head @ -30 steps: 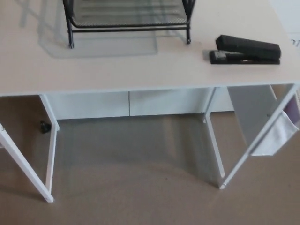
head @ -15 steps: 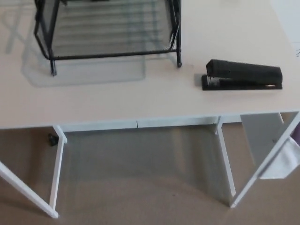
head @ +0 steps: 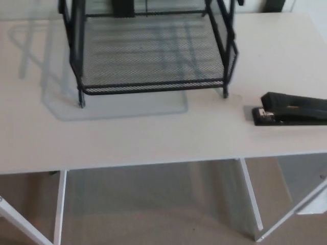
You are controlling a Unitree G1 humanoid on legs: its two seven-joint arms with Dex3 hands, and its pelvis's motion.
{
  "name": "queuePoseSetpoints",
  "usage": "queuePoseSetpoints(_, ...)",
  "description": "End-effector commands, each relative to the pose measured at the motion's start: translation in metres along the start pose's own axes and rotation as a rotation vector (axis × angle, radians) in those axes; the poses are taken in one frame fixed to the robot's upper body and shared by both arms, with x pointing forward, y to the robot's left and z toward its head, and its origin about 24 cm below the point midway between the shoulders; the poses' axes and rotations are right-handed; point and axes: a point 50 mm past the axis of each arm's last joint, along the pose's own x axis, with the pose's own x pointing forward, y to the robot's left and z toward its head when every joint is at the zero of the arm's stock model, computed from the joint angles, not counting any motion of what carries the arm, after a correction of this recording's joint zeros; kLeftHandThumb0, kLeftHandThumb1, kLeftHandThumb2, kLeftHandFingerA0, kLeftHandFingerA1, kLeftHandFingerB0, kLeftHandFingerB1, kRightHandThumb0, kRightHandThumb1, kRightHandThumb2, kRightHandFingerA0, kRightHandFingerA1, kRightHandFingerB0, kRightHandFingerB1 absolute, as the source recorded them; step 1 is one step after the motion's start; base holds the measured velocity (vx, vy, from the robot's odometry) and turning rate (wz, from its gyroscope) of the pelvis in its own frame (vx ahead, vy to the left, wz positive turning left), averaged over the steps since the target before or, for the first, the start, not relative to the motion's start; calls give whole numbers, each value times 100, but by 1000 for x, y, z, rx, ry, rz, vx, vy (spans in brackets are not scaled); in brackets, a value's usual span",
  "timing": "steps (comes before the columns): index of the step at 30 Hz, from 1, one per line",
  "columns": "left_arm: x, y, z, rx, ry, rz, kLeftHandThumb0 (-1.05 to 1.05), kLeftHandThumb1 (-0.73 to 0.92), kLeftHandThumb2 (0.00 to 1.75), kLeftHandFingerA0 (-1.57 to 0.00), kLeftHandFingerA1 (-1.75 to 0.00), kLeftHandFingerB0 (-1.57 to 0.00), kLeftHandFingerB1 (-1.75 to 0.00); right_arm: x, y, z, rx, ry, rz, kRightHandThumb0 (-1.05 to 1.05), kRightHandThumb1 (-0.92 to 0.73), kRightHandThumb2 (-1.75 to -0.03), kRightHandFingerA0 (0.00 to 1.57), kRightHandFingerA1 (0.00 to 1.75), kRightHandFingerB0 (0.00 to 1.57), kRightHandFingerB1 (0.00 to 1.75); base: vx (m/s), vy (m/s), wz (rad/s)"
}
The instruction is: The robot walks towards a desk on which a file tray is kept in the middle and a stapler is kept to its right. The robot lifts the stapler using its right hand and places it on the file tray.
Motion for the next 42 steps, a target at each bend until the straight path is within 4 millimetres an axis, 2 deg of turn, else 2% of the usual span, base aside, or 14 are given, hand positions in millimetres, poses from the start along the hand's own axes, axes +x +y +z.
queuePoseSetpoints(1,-1,4,-2,-11,22,16,-49,55,116,-12,-64,-6,-59,0,-6,2,-9,16,-24,-55,-72,-85,0,0,0,0,99,-12,6)
queuePoseSetpoints(2,-1,4,-1,-3,26,16,-80,80,71,-16,-83,-14,-70,0,-6,2,-14,3,-24,-53,-73,-86,0,0,0,0,95,-27,3)
queuePoseSetpoints(7,-2,4,0,20,21,15,-50,58,118,-9,-63,-5,-59,-1,-7,3,-16,10,-21,-55,-72,-84,0,0,0,1,102,-88,7)
queuePoseSetpoints(9,-2,5,-1,1,23,13,-50,55,116,-10,-63,-4,-58,-2,-7,0,-24,9,-7,-56,-76,-77,0,0,0,0,102,-164,-21)
queuePoseSetpoints(10,-2,5,-1,-31,32,20,-81,79,71,-15,-84,-14,-71,-2,-7,0,-17,-5,-10,-54,-72,-84,0,0,0,0,99,-161,-9)
queuePoseSetpoints(11,-2,5,-1,-46,28,15,-51,56,117,-8,-62,-2,-58,-3,-7,0,-6,-12,-19,-52,-71,-85,0,0,0,0,95,-149,-1)
queuePoseSetpoints(19,-1,4,2,-18,30,27,-80,81,71,-22,-82,-14,-68,-1,-4,-3,-39,8,-39,-54,-69,-86,0,9,0,2,7,-5,-6)
queuePoseSetpoints(20,-2,5,2,-23,26,18,-51,57,118,-7,-62,-1,-57,-1,-4,-4,-15,-5,-38,-52,-72,-84,0,0,0,6,36,187,-5)
queuePoseSetpoints(27,-2,5,4,-2,22,15,-79,81,71,-19,-80,-14,-68,-2,-3,-4,-10,3,-28,-52,-72,-85,0,0,0,1,22,193,6)
queuePoseSetpoints(30,-2,5,3,-4,24,20,-49,55,116,-12,-63,-5,-59,-1,-3,-5,-20,21,-29,-56,-72,-82,0,0,0,4,19,2,4)
queuePoseSetpoints(33,-2,5,-1,-1,32,19,-81,82,69,-20,-79,-15,-68,-1,-3,-5,16,8,-27,-53,-72,-86,0,0,0,0,6,-17,3)
queuePoseSetpoints(35,-1,5,-1,1,38,26,-87,59,108,-26,-73,-17,-65,-1,-3,-4,17,15,-25,-55,-71,-86,0,0,0,0,2,-42,0)
queuePoseSetpoints(40,-1,5,0,-12,33,16,-80,81,70,-19,-78,-14,-67,-2,-4,-3,-17,7,-19,-56,-72,-85,0,0,0,0,0,0,0)
queuePoseSetpoints(42,-2,5,0,1,28,13,-49,55,116,-9,-62,-3,-58,-2,-2,-4,29,-25,-38,-52,-71,-83,0,0,0,8,0,0,0)
